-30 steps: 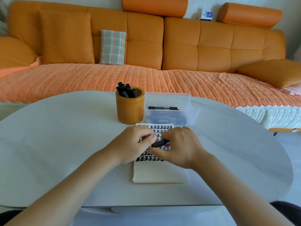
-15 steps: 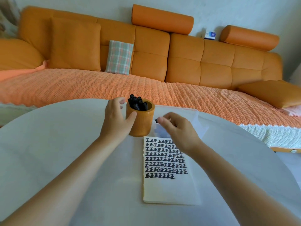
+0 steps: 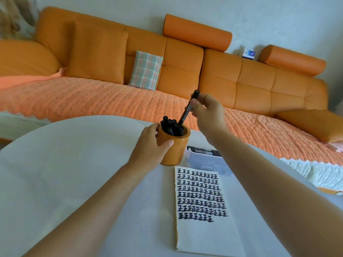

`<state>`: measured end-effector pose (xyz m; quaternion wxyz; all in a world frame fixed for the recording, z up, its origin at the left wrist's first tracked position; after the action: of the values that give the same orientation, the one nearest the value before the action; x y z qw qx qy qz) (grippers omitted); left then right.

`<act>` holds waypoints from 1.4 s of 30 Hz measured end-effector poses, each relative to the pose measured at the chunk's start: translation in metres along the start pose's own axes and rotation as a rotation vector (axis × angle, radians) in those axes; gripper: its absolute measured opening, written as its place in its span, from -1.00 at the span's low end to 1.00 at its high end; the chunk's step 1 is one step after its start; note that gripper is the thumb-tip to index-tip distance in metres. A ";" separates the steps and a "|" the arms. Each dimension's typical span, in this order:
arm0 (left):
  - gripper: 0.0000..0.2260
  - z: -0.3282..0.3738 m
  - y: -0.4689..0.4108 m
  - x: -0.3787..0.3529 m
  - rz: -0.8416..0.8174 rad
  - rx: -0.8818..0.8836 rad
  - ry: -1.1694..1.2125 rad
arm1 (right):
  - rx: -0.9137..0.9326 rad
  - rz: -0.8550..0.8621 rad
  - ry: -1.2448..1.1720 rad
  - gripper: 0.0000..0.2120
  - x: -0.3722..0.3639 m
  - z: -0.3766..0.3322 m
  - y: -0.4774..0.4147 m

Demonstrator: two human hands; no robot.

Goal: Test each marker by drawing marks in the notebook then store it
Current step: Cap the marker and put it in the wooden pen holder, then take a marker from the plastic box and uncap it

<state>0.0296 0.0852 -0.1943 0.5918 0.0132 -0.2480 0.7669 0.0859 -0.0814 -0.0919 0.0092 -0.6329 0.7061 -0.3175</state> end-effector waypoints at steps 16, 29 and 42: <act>-0.49 0.002 0.006 0.000 0.013 -0.048 -0.096 | 0.036 -0.491 0.507 -0.67 -0.020 0.018 0.013; -0.89 -0.005 0.052 -0.025 -0.241 -0.218 -0.437 | -0.202 -0.751 1.021 -0.71 0.021 0.112 0.018; -0.70 -0.014 0.063 -0.041 -0.333 -0.352 -0.605 | -0.026 -0.876 1.174 -0.85 0.002 0.113 0.012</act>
<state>-0.0121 0.0423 -0.2428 0.6015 0.1771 -0.5337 0.5675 0.1214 -0.1321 -0.1872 -0.5060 -0.5830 0.2806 -0.5704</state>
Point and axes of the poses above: each hand's wrist, its own y-axis away from the middle knuckle, its own x-axis out of the back of the hand, z = x × y, the point moved 7 cm from there along -y, towards the middle knuckle, and after that the axes turned 7 degrees about y, right-handed, at the moved point
